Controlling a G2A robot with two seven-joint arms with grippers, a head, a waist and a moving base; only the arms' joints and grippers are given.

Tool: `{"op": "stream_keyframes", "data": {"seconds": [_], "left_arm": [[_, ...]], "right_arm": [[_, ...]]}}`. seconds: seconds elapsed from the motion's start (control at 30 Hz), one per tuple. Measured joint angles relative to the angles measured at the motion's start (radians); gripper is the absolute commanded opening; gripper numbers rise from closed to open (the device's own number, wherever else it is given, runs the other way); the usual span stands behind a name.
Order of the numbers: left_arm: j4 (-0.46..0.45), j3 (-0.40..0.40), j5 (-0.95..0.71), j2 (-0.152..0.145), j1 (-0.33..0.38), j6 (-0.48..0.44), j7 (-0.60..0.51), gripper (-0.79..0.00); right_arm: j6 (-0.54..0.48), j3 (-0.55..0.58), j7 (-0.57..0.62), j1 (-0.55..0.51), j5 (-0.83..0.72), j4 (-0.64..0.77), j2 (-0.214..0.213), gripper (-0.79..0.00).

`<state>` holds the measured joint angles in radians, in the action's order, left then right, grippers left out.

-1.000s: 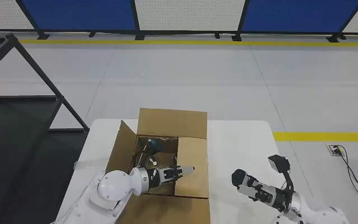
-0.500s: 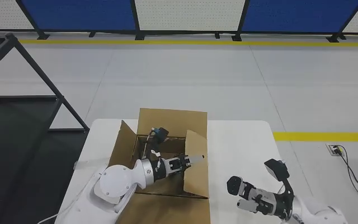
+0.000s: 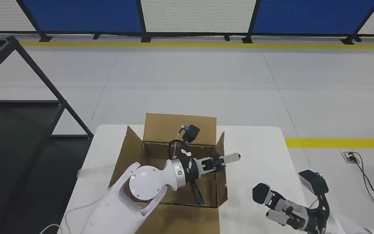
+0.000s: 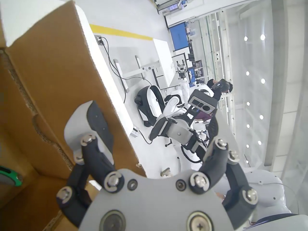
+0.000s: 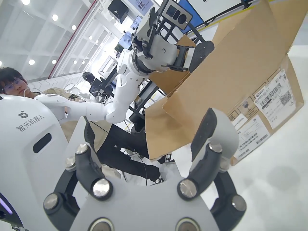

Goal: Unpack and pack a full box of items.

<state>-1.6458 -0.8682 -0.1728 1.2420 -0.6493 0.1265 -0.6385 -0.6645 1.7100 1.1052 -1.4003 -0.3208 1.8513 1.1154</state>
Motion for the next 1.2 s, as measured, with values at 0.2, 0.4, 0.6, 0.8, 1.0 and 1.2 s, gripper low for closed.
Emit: {"op": "stream_keyframes", "data": {"seconds": [0.2, 0.4, 0.6, 0.8, 1.0, 1.2], "left_arm": [[0.043, 0.058, 0.0, 0.025, 0.031, -0.008, 0.009, 0.0], [0.094, 0.095, -0.02, 0.049, 0.058, -0.017, 0.018, 0.0], [0.11, 0.101, -0.024, 0.062, 0.066, -0.025, 0.011, 0.0], [0.105, 0.076, -0.02, 0.064, 0.061, -0.029, 0.0, 0.0], [0.045, 0.019, -0.009, 0.055, 0.022, -0.036, 0.006, 0.0], [-0.107, -0.16, 0.003, 0.014, -0.092, -0.04, 0.003, 0.0]], "right_arm": [[0.001, -0.036, 0.001, -0.007, 0.02, 0.062, -0.002, 0.0], [-0.018, -0.076, 0.033, -0.001, 0.022, 0.121, -0.011, 0.0], [0.067, -0.1, 0.015, 0.031, 0.108, 0.094, -0.019, 0.0], [0.151, -0.092, -0.063, 0.038, 0.16, 0.063, -0.024, 0.0], [0.229, -0.079, -0.124, 0.032, 0.21, 0.052, -0.029, 0.0], [0.291, -0.117, -0.136, 0.071, 0.255, -0.004, -0.033, 0.0]]}}
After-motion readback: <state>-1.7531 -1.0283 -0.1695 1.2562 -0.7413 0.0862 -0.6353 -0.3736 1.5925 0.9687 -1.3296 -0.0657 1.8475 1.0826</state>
